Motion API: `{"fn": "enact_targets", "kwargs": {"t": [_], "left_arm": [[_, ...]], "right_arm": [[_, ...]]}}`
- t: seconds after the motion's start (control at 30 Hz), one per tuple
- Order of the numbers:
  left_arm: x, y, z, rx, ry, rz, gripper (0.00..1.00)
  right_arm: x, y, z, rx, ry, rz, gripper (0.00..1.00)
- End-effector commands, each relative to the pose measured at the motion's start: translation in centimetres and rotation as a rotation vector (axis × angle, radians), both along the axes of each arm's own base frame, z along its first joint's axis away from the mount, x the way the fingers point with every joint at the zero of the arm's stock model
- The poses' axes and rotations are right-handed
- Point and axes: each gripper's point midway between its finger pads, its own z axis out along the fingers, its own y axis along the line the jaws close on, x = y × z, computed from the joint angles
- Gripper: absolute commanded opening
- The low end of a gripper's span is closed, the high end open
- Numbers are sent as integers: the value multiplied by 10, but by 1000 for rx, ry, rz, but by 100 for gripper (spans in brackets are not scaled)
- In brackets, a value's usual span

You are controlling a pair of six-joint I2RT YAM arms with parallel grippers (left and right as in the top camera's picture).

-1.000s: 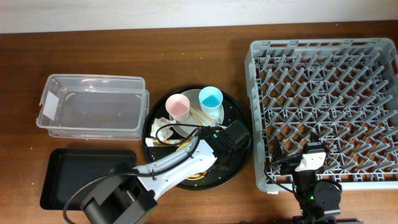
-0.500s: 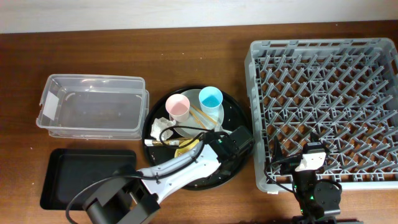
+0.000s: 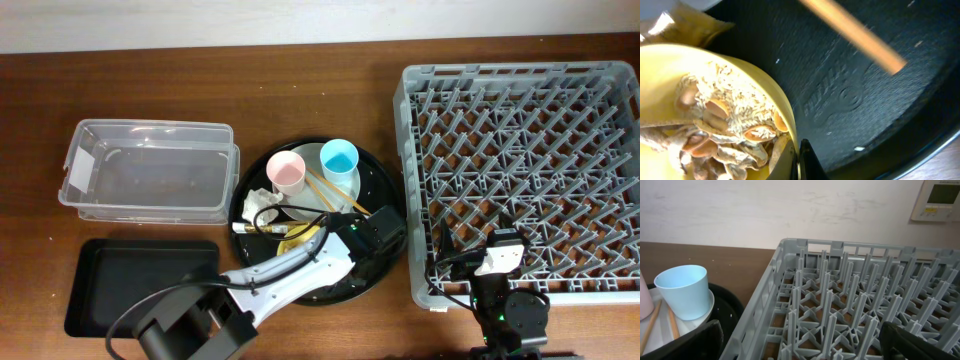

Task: Sort waste into correct bins and load items into the dishwasher rack
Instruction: 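Grasp the yellow bowl rim with the left gripper and lift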

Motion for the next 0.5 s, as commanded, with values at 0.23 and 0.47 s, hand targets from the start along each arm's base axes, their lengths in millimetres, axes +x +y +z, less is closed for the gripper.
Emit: {"fn": "enact_targets", "kwargs": {"t": [0.23,0.47], "left_arm": [[-3,14,107,-150,-86,-71,0],[-1,127,150,-135,-40,159,0]], "right_arm": [[0,0,-3,3,6,-4,98],[0,0,-3,3,6,-4,99]]}}
